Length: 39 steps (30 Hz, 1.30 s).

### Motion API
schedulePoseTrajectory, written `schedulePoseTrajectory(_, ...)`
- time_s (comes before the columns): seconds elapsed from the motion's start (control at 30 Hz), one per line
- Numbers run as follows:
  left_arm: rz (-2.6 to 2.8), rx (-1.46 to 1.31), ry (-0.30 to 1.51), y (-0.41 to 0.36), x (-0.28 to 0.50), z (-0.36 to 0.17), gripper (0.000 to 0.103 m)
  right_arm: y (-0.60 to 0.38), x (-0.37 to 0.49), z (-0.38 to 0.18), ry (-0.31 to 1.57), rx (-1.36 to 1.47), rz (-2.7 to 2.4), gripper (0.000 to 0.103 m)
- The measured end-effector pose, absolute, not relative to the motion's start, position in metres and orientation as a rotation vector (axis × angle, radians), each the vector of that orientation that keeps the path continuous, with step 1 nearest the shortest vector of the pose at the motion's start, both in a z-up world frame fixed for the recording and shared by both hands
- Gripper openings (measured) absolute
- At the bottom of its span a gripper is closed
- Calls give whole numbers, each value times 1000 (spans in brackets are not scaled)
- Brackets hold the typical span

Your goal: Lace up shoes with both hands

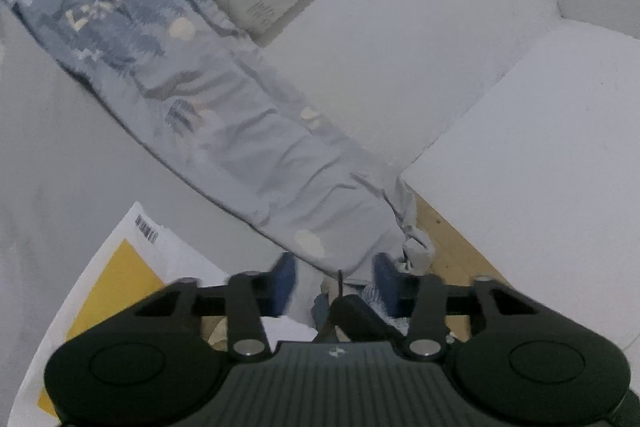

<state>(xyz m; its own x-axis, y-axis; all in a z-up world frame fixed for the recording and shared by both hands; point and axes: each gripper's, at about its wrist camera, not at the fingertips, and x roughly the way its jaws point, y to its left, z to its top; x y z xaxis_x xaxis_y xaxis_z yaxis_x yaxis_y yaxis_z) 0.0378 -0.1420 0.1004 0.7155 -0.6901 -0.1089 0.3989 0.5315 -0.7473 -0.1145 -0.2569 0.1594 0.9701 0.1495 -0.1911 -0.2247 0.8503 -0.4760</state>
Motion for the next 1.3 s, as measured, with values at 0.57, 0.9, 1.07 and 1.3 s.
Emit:
schedulePoseTrajectory(0.57,-693,-715,384,-139,30,103,0,-242,-132,150,144,-520,208,35)
schedulePoseTrajectory(0.9,-723,-696,363,-141,24,108,0,-248,-143,151,148,-485,184,2)
schedulePoseTrajectory(1.07,-710,-692,363,-142,23,108,2,-257,-149,150,145,-437,190,0)
schedulePoseTrajectory(1.3,-617,-619,378,-140,22,105,30,-313,-131,181,139,-182,110,0)
